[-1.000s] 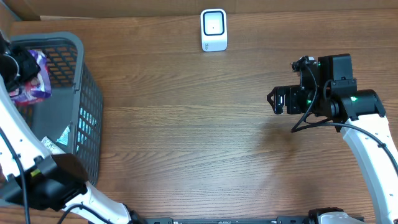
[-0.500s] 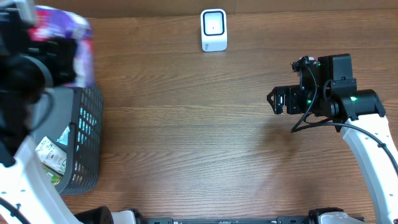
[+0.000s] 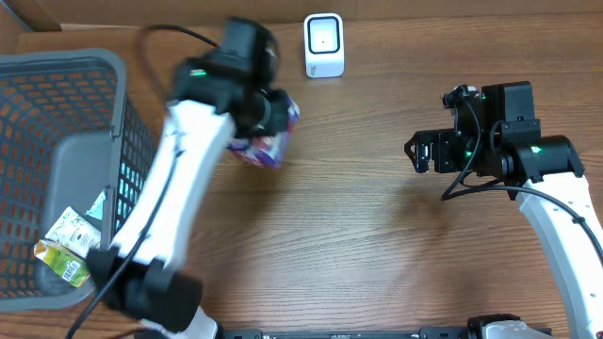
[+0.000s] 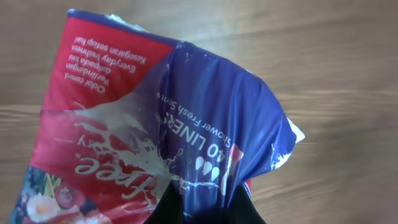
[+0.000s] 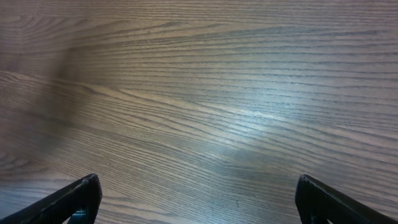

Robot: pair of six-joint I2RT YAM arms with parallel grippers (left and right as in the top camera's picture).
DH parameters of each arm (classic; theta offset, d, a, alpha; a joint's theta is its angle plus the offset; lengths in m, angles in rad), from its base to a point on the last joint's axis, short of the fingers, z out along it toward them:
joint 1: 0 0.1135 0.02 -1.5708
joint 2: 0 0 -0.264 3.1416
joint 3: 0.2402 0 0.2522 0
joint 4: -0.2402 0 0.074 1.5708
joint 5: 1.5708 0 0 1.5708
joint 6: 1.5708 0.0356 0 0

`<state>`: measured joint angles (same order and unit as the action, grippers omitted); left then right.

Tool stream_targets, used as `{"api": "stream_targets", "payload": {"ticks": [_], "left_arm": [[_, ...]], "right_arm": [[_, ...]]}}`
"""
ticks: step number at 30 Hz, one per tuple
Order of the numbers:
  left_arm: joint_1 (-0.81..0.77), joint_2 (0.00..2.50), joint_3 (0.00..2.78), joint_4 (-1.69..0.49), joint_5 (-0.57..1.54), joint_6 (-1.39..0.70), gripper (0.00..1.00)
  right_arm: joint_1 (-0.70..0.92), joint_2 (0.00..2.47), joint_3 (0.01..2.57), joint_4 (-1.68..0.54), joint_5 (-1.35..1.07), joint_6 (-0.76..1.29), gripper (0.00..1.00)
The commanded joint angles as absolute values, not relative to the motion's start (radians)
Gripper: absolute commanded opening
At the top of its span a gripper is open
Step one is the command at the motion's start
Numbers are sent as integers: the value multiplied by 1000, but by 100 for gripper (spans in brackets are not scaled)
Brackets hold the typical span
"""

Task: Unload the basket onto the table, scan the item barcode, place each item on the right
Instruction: 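Lift the pad pack out and place it on the table center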

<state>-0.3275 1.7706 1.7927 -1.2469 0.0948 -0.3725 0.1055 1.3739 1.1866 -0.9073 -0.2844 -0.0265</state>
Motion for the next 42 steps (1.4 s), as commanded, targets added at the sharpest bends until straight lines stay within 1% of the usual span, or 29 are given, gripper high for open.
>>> {"api": "stream_targets", "payload": {"ticks": [1, 3, 7, 8, 10, 11, 12, 13, 14, 15, 16, 22, 24, 25, 28, 29, 32, 35, 38, 39, 42], "left_arm": [[-373, 1867, 1719, -1201, 118, -432, 4], [-387, 1914, 1719, -1201, 131, -432, 5], [-407, 1956, 1719, -1201, 131, -430, 9], [-407, 1956, 1719, -1201, 130, -429, 12], [-406, 1950, 1723, -1199, 128, -418, 20], [-403, 1948, 1731, -1200, 125, -411, 29], [-397, 1945, 1748, -1205, 125, -393, 41], [-390, 1943, 1766, -1214, 128, -380, 52], [-381, 1941, 1794, -1230, 128, -372, 73], [-373, 1941, 1824, -1250, 129, -363, 82], [-362, 1941, 1869, -1281, 131, -350, 84], [-286, 1938, 2227, -1497, 120, -277, 86], [-234, 1934, 2380, -1578, 120, -265, 93], [-208, 1929, 2437, -1608, 120, -265, 98], [-91, 1907, 2603, -1690, 124, -253, 100], [-43, 1883, 2617, -1690, 157, -220, 100], [117, 1781, 2607, -1690, 237, -213, 99], [249, 1686, 2556, -1690, 229, -212, 100], [366, 1604, 2448, -1690, 126, -205, 100], [449, 1570, 2362, -1689, 100, -217, 100], [585, 1563, 2260, -1665, 196, -240, 100]], "right_arm": [[111, 1376, 1206, -903, -293, -31, 100], [111, 1376, 1206, -903, -293, -31, 100], [111, 1376, 1206, -903, -293, -31, 100], [111, 1376, 1206, -903, -293, -31, 100], [111, 1376, 1206, -903, -293, -31, 100], [111, 1376, 1206, -903, -293, -31, 100], [111, 1376, 1206, -903, -293, -31, 100], [111, 1376, 1206, -903, -293, -31, 100], [111, 1376, 1206, -903, -293, -31, 100], [111, 1376, 1206, -903, -293, -31, 100], [111, 1376, 1206, -903, -293, -31, 100], [111, 1376, 1206, -903, -293, -31, 100], [111, 1376, 1206, -903, -293, -31, 100], [111, 1376, 1206, -904, -293, -31, 100], [111, 1376, 1206, -903, -293, -31, 100], [111, 1376, 1206, -904, -293, -31, 100], [111, 1376, 1206, -903, -293, -31, 100], [111, 1376, 1206, -903, -293, -31, 100], [111, 1376, 1206, -904, -293, -31, 100], [111, 1376, 1206, -903, -293, -31, 100], [111, 1376, 1206, -903, -293, -31, 100]]}}
